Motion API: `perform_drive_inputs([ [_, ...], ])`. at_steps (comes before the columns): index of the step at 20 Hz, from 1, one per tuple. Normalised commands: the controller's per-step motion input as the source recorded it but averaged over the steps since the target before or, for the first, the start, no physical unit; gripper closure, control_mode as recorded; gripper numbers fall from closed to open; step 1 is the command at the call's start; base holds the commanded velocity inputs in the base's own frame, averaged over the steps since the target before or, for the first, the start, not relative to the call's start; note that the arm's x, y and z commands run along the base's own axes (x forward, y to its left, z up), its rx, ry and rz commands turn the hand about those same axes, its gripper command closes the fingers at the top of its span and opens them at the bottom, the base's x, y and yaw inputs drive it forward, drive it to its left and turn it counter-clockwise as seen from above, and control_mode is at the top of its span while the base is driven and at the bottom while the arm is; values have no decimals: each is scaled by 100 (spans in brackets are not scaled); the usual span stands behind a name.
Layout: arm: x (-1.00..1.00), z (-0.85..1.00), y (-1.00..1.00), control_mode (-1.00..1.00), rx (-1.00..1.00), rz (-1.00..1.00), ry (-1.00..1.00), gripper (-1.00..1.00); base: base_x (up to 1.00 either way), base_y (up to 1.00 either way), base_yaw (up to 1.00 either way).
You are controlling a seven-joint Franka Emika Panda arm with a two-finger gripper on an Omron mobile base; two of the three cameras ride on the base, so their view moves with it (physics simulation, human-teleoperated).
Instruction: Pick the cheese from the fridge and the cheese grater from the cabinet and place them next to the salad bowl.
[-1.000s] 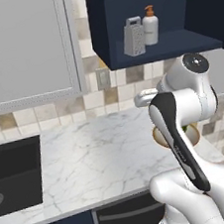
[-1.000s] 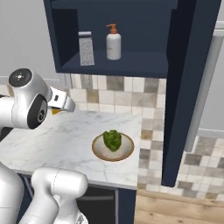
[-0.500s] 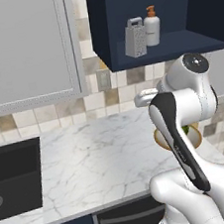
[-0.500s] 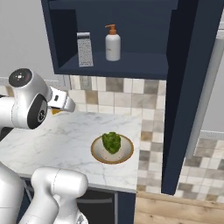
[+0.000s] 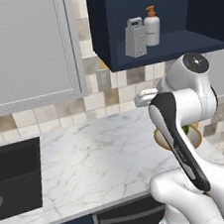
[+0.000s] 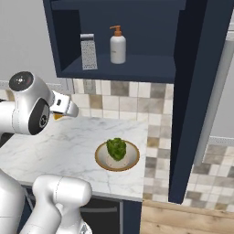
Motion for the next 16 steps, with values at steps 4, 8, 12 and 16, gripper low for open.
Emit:
perform_drive_inputs([
  [4,0,0,0,100,0,0,0,100,0,0,0],
  [8,0,0,0,-100,0,0,0,100,0,0,0],
  [12,0,0,0,-100,0,0,0,100,0,0,0],
  [16,-1,0,0,-100,0,0,0,100,0,0,0],
])
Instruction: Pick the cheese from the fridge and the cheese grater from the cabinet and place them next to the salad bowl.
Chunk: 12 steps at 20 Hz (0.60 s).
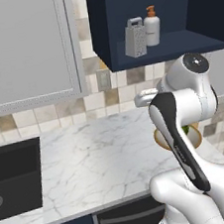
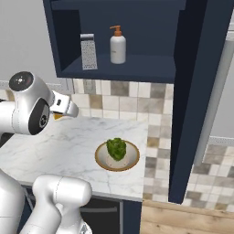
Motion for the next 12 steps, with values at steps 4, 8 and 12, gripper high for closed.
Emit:
perform_drive_inputs([
  [4,-9,-3,2,-100,0,0,1,100,0,0,0],
  [8,-3,-34,0,-100,-17,0,7,100,0,0,0],
  [12,8,-50,0,-100,-14,0,1,100,0,0,0],
])
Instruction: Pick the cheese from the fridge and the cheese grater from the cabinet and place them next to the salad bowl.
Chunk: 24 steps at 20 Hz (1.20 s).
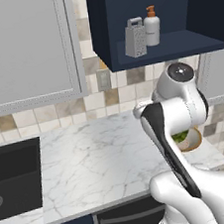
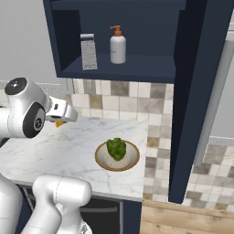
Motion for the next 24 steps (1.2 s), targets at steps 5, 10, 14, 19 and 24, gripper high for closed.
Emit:
perform_drive_inputs([
  [5,19,-57,-1,-100,1,0,8,100,0,0,0],
  [10,32,-57,0,-100,5,2,13,100,0,0,0],
  [14,43,-51,0,-100,0,2,16,100,0,0,0],
  [19,37,-59,0,-100,0,2,2,100,0,0,0],
  [24,11,-57,0,-100,0,6,0,100,0,0,0],
])
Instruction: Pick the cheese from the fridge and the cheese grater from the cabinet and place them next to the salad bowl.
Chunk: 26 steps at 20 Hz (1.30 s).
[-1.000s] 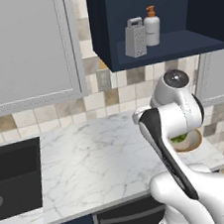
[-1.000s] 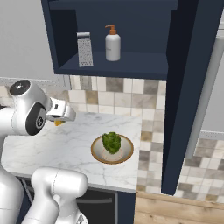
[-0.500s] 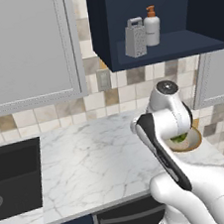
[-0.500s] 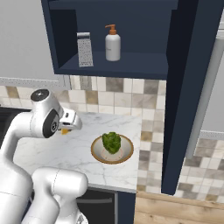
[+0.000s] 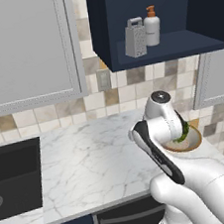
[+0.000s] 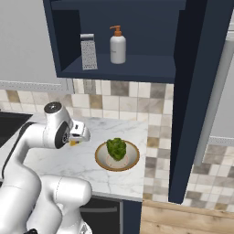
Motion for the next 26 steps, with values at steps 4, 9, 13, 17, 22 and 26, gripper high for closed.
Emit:
perform_drive_inputs([
  [4,12,-52,0,-100,0,5,0,100,0,0,0],
  [9,35,-40,0,-100,0,2,7,100,0,0,0],
  [13,33,-36,0,-100,0,3,5,100,0,0,0],
  [17,33,-29,1,-100,0,0,9,100,0,0,0],
  [22,23,-31,0,-100,-1,0,3,100,0,0,0],
  [26,20,-28,0,-100,0,0,0,100,0,0,0],
])
